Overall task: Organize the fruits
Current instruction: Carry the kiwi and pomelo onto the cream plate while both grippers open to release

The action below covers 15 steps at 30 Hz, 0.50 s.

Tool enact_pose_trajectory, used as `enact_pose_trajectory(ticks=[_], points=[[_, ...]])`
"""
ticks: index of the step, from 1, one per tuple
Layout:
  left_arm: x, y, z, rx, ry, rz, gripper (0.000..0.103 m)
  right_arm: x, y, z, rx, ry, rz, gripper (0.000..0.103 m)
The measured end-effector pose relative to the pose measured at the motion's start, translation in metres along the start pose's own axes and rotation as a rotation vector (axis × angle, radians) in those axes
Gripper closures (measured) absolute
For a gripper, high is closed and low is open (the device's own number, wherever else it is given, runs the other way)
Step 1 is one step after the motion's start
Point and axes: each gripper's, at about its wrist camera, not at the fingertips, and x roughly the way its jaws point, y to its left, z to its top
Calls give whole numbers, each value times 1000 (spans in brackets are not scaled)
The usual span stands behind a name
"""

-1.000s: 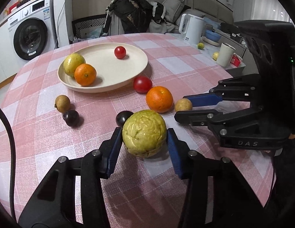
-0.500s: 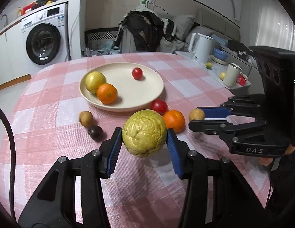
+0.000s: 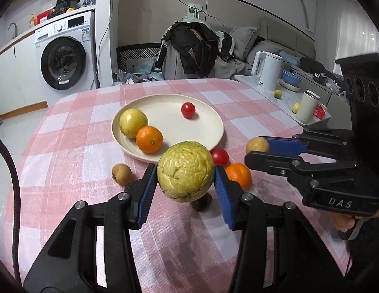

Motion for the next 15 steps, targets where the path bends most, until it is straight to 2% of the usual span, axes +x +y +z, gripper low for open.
enact_pose_trajectory(ticks=[15], points=[[41,14,31,-19,-2,29,59,35,-32,31,94,17,-21,75]])
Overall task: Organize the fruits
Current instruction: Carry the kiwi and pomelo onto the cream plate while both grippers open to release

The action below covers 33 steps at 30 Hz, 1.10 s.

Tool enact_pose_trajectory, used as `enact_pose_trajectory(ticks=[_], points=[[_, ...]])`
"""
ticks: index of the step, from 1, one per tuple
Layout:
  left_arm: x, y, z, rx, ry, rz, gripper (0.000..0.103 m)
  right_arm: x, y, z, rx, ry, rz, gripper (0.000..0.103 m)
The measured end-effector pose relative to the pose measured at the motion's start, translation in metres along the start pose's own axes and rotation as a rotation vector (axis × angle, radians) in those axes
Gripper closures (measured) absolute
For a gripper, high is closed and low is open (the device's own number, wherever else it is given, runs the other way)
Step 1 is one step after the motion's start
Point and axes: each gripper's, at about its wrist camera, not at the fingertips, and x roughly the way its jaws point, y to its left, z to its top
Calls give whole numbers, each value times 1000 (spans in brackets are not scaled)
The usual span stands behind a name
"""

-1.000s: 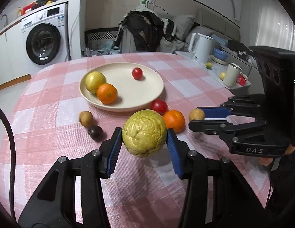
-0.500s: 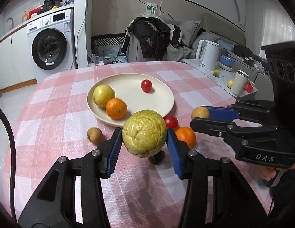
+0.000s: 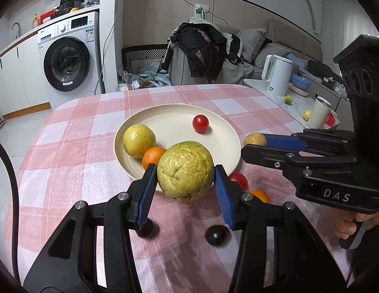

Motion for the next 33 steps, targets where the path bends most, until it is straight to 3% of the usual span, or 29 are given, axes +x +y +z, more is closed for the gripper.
enact_pose_trajectory(ticks=[14,25,28,33], points=[[45,2,10,19,38,16,59,50,-18,5,50,53,-51,75],[58,1,11,27,49,15,59,54,-19,4,39,62,-92,75],[57,1,10,28,54,13,59,50,-19,5,30,60,-94,70],[44,0,13,35,12,12,59,36,-21,5,29,14,-93,53]])
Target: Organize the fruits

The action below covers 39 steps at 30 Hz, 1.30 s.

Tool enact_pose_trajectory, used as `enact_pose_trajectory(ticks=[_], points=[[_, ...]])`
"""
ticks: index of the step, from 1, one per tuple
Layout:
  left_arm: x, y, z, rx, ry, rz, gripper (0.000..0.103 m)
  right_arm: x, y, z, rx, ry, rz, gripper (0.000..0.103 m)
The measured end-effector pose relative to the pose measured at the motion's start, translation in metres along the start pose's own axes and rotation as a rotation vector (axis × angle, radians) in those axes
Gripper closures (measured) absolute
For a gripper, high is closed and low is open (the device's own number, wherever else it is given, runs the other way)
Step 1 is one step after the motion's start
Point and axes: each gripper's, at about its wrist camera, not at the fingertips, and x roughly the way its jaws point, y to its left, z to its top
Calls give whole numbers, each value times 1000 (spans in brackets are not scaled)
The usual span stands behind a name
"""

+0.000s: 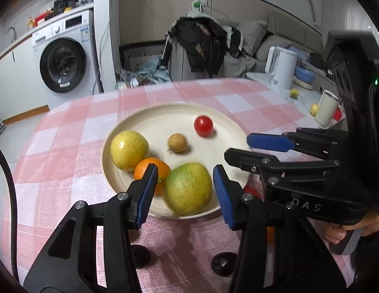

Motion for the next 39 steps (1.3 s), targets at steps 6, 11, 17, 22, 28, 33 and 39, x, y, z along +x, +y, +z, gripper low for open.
enact_pose_trajectory(ticks=[6,11,17,22,28,33,39], points=[[-29,3,4,-17,-48,2,42,-17,-6,-1,9,-18,-18,34],[-56,11,0,-27,-86,17,25,-31,-5,-7,20,-32,-17,15],[-82,22,-11,-41,-90,50,15,-43,0,-14,16,-45,-4,1],[-96,30,-24,-61,-83,72,1,-51,8,-20,-1,-47,24,0],[-108,41,-40,-89,-77,90,1,-57,19,-28,-29,-50,29,0],[-112,46,-46,-106,-76,115,1,-63,22,-35,-31,-64,38,0],[-113,44,-51,-89,-74,132,1,-67,25,-40,-46,-78,50,0]])
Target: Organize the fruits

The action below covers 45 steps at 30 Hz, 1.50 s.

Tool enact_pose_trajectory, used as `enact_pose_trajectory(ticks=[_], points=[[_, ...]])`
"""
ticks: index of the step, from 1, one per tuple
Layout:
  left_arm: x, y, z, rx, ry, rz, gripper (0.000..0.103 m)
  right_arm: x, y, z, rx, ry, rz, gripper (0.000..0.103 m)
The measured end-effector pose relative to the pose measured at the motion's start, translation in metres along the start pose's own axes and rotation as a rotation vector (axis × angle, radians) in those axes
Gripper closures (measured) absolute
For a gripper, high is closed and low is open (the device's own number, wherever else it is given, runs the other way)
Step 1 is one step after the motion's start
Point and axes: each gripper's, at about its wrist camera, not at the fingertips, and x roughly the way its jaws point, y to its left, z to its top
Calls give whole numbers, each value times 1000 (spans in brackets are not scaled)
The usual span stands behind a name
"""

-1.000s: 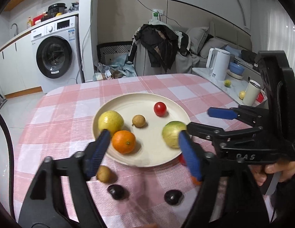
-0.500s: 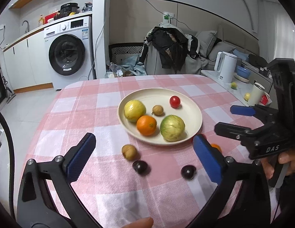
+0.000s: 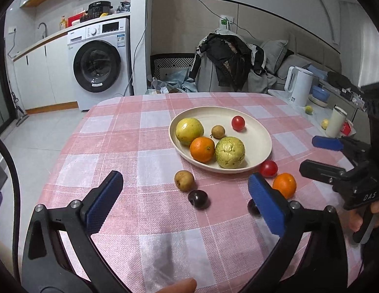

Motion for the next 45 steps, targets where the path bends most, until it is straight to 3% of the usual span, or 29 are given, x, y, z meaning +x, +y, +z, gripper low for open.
enact_pose_trajectory(ticks=[14,25,30,37,45], points=[[12,-22,-10,71,54,-19,1,11,-6,-9,-30,103,-28,0],[26,-26,-15,54,143,-86,1,29,-3,-22,-40,218,-23,1],[27,-33,-17,73,150,-92,1,33,-2,-24,-47,235,-11,17],[29,-40,-19,90,155,-102,1,35,-1,-25,-45,239,10,22],[30,-46,-21,105,151,-107,1,38,5,-27,-64,256,29,42]])
